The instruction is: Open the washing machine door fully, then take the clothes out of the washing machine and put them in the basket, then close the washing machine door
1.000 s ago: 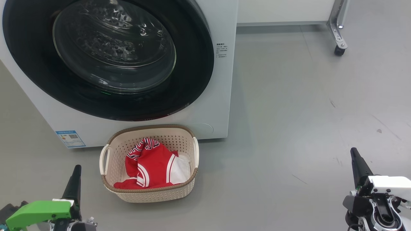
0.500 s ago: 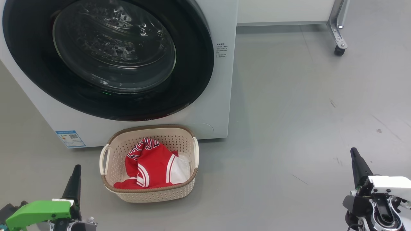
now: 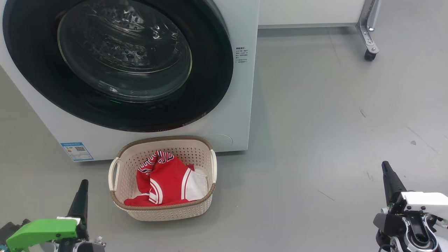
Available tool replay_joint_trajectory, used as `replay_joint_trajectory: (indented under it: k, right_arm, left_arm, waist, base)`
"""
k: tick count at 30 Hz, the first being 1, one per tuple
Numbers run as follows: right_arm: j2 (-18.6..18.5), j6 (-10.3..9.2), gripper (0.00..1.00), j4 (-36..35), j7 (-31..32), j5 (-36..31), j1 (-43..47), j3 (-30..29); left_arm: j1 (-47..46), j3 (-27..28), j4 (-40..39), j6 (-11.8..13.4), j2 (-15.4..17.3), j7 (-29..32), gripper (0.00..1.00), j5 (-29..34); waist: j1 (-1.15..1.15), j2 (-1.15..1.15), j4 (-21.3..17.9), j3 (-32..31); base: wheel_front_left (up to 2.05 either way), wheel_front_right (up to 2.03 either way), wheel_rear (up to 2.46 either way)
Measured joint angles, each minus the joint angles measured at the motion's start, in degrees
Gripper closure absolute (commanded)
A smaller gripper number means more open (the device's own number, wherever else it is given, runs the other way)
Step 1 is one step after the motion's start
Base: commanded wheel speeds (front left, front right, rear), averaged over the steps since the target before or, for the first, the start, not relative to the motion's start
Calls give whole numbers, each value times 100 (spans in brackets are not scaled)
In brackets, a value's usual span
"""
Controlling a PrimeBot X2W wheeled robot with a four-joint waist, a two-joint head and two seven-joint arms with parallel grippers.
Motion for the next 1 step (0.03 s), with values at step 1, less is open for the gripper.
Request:
replay_joint_trajectory:
  k: [1]
  right_arm:
    - [1,0,100,0,0,0,0,0]
  left_arm:
    - [0,0,0,0,0,0,100,0]
  waist:
    - [0,0,0,0]
  base:
    - [0,0,0]
